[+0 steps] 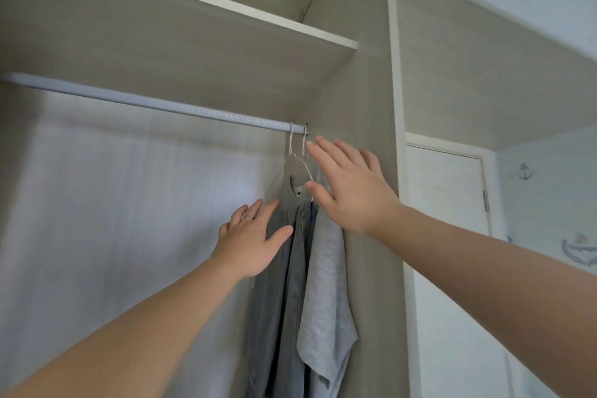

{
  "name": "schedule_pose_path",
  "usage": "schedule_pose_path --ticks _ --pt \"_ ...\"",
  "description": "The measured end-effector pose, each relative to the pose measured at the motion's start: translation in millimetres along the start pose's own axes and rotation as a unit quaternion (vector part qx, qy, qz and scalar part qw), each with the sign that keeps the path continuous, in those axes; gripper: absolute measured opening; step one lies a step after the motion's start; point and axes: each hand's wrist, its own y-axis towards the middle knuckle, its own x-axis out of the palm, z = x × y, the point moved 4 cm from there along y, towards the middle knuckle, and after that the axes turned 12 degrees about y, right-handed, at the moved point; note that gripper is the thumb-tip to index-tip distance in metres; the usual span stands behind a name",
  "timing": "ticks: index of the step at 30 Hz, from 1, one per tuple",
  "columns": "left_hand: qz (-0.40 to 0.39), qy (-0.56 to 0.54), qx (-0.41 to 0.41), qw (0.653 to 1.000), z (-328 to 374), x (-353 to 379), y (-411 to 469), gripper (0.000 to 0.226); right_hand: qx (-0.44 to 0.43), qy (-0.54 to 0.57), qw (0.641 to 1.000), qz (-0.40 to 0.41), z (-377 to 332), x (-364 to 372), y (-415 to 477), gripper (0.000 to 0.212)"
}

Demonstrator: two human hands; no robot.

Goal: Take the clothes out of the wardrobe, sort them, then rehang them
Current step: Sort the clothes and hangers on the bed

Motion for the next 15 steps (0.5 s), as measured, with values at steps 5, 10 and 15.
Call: schedule_pose_path --ticks 5,10,15 --pt "-0.015 -0.059 -0.014 0.998 -0.9 33.6 39.8 0.071 0.012 -0.002 0.999 -0.038 12.2 39.1 44.9 0.06" --pt "-0.068 -0.217 -0.035 0.973 -11.7 78.8 66.7 0.075 0.08 -0.012 0.988 -0.13 21.1 85.6 78.2 0.055" --pt "-0.111 -0.359 -0.049 0.925 -25.5 114.2 89.3 0.099 0.117 -0.105 0.98 -0.125 20.2 109.7 104.2 0.035"
